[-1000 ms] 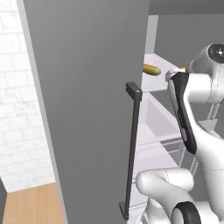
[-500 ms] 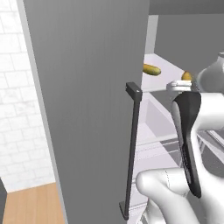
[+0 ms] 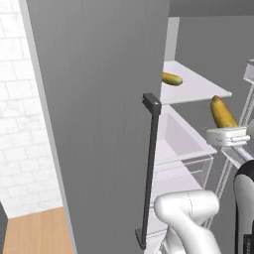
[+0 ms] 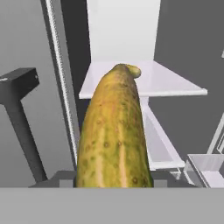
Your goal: Place one cucumber and one chicken drumstick in each tupperware on the nearby counter, to pack two identical lunches.
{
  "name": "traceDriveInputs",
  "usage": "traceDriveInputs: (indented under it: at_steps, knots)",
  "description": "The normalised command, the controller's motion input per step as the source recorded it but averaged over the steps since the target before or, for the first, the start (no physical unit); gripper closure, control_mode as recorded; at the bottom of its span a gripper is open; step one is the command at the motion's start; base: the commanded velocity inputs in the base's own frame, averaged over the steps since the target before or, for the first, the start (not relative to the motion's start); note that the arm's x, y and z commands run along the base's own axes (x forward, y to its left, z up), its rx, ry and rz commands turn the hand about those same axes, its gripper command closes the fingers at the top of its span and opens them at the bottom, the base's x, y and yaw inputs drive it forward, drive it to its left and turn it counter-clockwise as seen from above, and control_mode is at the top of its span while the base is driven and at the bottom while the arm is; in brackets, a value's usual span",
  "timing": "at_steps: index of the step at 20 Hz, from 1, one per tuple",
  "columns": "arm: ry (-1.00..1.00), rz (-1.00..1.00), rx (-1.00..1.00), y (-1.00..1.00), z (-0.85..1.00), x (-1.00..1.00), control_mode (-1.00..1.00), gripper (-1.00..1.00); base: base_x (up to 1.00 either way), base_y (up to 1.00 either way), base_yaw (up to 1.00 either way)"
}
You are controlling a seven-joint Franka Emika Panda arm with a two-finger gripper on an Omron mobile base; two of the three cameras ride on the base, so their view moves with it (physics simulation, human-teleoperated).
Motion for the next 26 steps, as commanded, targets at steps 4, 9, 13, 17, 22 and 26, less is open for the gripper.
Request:
traceDriveInputs:
  at_steps: [4,9,13,17,22,26]
  knots:
    - [0.0,0.0,0.0,0.0,0.0,0.0,1.0,1.0,-1.0,0.07,0.18]
    - [0.0,0.0,0.0,0.0,0.0,0.0,1.0,1.0,-1.0,0.0,0.02]
    - [0.0,0.0,0.0,0.0,0.0,0.0,1.0,1.0,-1.0,-0.1,-0.03]
    - [0.0,0.0,0.0,0.0,0.0,0.0,1.0,1.0,-0.97,-0.56,-0.22]
    - [0.0,0.0,0.0,0.0,0.0,0.0,1.0,1.0,-0.37,-0.93,-0.46]
    - [0.0,0.0,0.0,0.0,0.0,0.0,1.0,1.0,0.09,-1.0,-0.38]
